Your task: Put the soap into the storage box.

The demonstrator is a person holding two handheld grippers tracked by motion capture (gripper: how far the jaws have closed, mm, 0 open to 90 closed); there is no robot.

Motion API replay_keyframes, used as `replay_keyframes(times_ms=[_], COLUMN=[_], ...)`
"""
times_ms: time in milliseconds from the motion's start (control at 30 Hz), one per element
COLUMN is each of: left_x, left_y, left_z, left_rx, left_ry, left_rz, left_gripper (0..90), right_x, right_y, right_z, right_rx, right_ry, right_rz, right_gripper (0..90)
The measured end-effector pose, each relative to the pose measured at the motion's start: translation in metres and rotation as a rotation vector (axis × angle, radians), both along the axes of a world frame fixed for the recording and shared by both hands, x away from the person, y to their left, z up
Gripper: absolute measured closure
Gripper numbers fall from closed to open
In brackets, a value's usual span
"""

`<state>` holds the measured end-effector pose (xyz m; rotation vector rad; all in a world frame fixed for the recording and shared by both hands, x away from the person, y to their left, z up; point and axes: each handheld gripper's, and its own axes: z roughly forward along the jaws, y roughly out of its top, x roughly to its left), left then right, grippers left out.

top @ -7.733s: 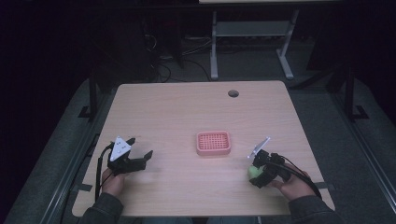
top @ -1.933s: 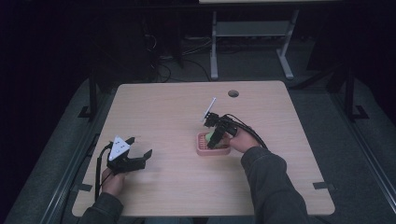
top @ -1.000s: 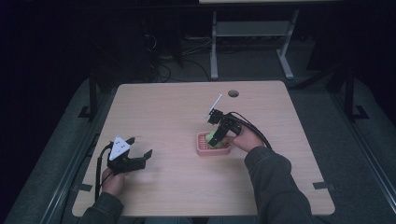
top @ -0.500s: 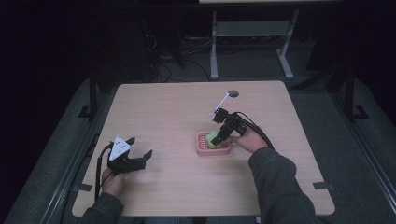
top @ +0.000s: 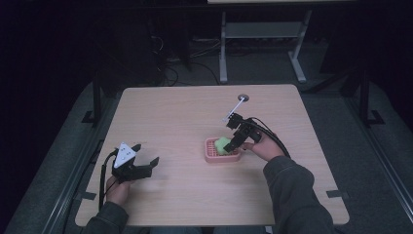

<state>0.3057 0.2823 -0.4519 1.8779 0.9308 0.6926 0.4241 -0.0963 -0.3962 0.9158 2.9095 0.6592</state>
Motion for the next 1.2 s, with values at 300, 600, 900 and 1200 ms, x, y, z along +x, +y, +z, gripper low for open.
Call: replay_keyframes(times_ms=[300, 600, 900, 1200], left_x=[0.000, 0.000, 0.000, 0.000], left_y=[0.000, 0.000, -0.001, -0.001], left_z=[0.000, -0.001, -0.001, -0.001], left_rx=[0.000, 0.001, -0.002, 0.000], left_ry=[-0.001, -0.001, 0.000, -0.001], left_rz=[-0.001, -0.003, -0.003, -0.002], left_gripper=[14.2, 14.2, 14.2, 14.2], right_x=[-0.002, -0.007, -0.010, -0.013], right_y=[-0.009, -0.018, -0.025, -0.030], right_z=[0.004, 0.004, 0.005, 0.007], right_rx=[0.012, 0.013, 0.019, 0.017], right_ry=[-0.003, 0.001, -0.002, -0.001], right_rz=[-0.013, -0.024, -0.028, -0.031], right_gripper=[23.2, 23.2, 23.2, 23.2])
